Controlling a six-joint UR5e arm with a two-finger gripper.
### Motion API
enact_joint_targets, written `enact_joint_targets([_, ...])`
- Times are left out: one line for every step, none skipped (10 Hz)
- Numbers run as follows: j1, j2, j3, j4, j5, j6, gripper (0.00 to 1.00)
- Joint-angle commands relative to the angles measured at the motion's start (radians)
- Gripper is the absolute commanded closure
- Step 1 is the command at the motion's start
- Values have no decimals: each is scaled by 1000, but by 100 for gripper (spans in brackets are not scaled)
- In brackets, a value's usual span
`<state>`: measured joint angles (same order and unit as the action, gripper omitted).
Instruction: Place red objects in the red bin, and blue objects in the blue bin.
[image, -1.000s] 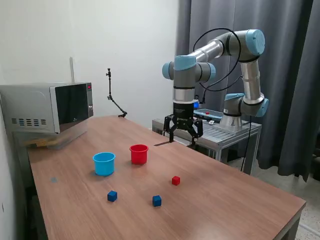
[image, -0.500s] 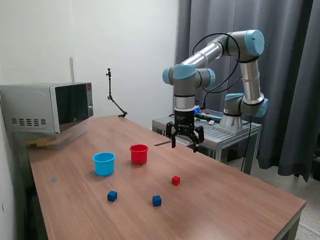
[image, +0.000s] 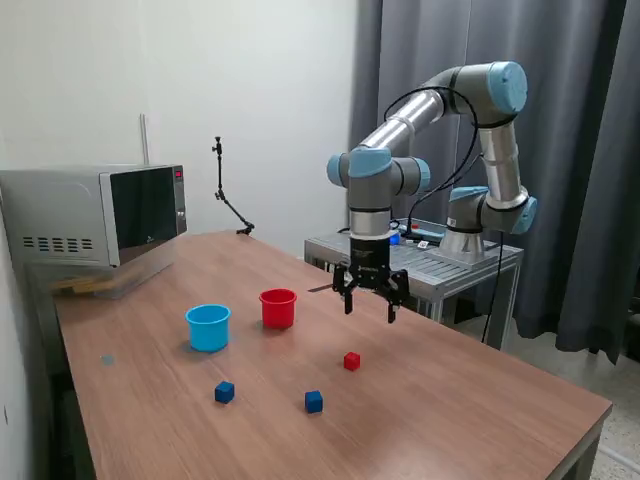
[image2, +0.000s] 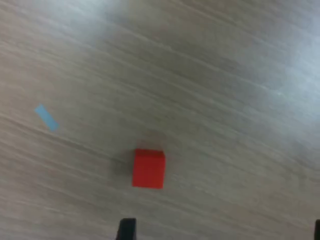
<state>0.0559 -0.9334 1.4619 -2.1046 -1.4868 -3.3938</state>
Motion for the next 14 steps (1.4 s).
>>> enact_joint_targets([-2, 11, 50, -63, 16, 1, 0])
enact_joint_targets([-8, 11, 76, -89, 16, 1, 0])
enact_joint_targets([-22, 13, 95, -95, 16, 1, 0])
enact_joint_targets([-25, 18, 109, -112, 16, 1, 0])
enact_joint_targets([-36, 37, 110, -132, 17, 1, 0])
enact_joint_targets([-36, 51, 106, -146, 19, 2, 0])
enact_joint_targets([-37, 63, 98, -156, 19, 11, 0])
enact_joint_targets([-37, 79, 94, -160, 19, 24, 0])
enact_joint_targets([-37, 91, 94, -190, 17, 40, 0])
enact_joint_targets([-37, 99, 92, -207, 17, 57, 0])
enact_joint_targets([-45, 99, 94, -224, 17, 63, 0])
enact_joint_targets([-51, 100, 91, -226, 17, 73, 0])
enact_joint_targets([-53, 105, 84, -224, 17, 73, 0])
enact_joint_targets([-53, 107, 84, -226, 17, 73, 0])
